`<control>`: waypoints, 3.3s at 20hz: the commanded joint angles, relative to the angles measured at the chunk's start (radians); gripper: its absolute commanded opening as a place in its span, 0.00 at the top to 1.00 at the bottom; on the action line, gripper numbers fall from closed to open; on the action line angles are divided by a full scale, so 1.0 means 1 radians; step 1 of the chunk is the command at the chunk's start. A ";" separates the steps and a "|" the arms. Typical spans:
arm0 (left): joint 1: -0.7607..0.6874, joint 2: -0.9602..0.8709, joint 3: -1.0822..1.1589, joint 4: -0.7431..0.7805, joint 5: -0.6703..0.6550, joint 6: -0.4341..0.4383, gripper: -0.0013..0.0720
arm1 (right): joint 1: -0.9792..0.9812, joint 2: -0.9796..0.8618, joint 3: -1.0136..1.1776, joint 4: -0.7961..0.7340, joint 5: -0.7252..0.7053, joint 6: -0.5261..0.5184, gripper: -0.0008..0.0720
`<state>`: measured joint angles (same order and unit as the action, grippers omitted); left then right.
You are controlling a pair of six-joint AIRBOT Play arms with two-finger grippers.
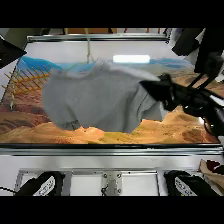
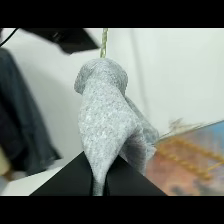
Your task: Fold the clothes and pants, and hang the long-sleeved shirts on hangers.
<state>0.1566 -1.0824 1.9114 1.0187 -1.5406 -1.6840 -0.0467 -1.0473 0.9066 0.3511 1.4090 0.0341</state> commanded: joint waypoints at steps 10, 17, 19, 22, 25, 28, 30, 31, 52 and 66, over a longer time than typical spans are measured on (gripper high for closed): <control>-0.048 0.026 -0.002 0.003 0.055 0.044 0.96 | -0.740 0.290 0.183 -0.142 -0.510 0.072 0.98; -0.285 -0.031 -0.089 0.010 0.202 0.083 0.96 | -0.905 0.436 0.185 -0.285 -1.043 0.071 0.98; -0.324 -0.071 -0.088 0.010 0.200 0.095 0.96 | -0.904 0.452 0.187 -0.297 -1.218 0.071 0.98; -0.357 -0.120 -0.087 0.009 0.198 0.112 0.96 | -0.905 0.442 0.219 -0.312 -1.387 0.059 0.98; -0.361 -0.148 -0.087 0.009 0.198 0.119 0.96 | -0.905 0.393 0.297 -0.359 -1.421 -0.010 0.98; -0.360 -0.154 -0.087 0.010 0.198 0.126 0.96 | -0.905 0.333 0.377 -0.359 -1.500 -0.056 0.98; -0.360 -0.153 -0.087 0.010 0.197 0.126 0.96 | -0.906 0.303 0.414 -0.359 -1.561 -0.069 0.98; -0.360 -0.153 -0.087 0.010 0.197 0.126 0.96 | -0.909 0.290 0.427 -0.359 -1.579 -0.069 0.98; -0.360 -0.153 -0.087 0.009 0.153 0.125 0.96 | -1.163 0.160 0.459 -0.257 -1.474 -0.069 0.97; -0.360 -0.153 -0.087 0.009 0.154 0.125 0.96 | -1.163 0.262 0.409 -0.257 -1.368 -0.060 0.21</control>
<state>-0.2031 -1.2354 1.8244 1.0260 -1.3884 -1.5604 -1.2095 -0.8318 1.3170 0.0937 -0.0097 -0.0284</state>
